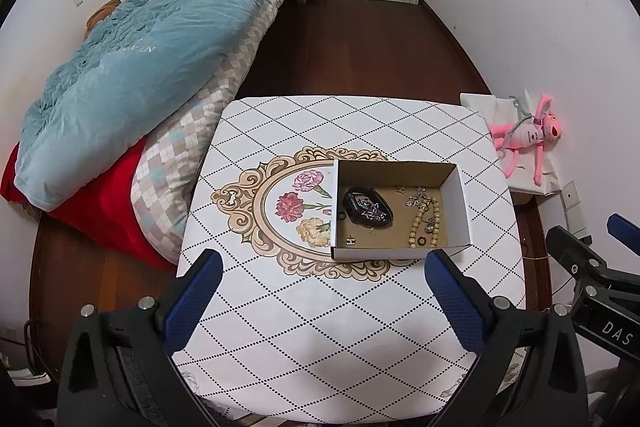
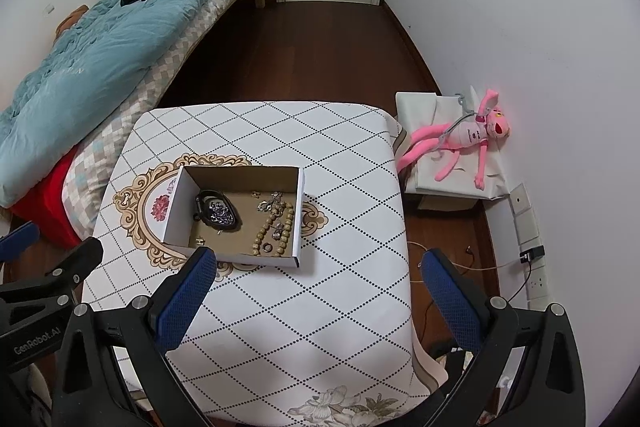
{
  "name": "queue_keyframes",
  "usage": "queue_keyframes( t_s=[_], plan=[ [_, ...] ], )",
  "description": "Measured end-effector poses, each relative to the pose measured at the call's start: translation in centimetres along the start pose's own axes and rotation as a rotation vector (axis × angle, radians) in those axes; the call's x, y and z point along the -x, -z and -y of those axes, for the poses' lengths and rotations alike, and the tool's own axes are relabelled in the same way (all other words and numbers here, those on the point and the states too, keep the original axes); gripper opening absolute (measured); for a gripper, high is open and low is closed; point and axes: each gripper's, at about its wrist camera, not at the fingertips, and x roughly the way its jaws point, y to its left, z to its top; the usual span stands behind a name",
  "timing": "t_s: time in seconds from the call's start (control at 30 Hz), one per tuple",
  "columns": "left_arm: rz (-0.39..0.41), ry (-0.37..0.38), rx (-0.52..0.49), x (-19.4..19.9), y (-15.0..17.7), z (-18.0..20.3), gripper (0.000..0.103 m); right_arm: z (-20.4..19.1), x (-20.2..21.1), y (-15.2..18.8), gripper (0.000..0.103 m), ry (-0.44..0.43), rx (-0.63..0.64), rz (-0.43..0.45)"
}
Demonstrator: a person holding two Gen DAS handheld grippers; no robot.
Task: Organize jewelry
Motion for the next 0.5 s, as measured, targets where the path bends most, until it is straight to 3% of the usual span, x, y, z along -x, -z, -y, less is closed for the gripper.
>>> queue_keyframes(
  t_s=[0.5],
  plan=[
    [0.018,0.0,0.003,0.9,-0.44,0.21,0.103,-0.18,0.61,-0.1,0.103,-0.003,0.008,0.006]
  ],
)
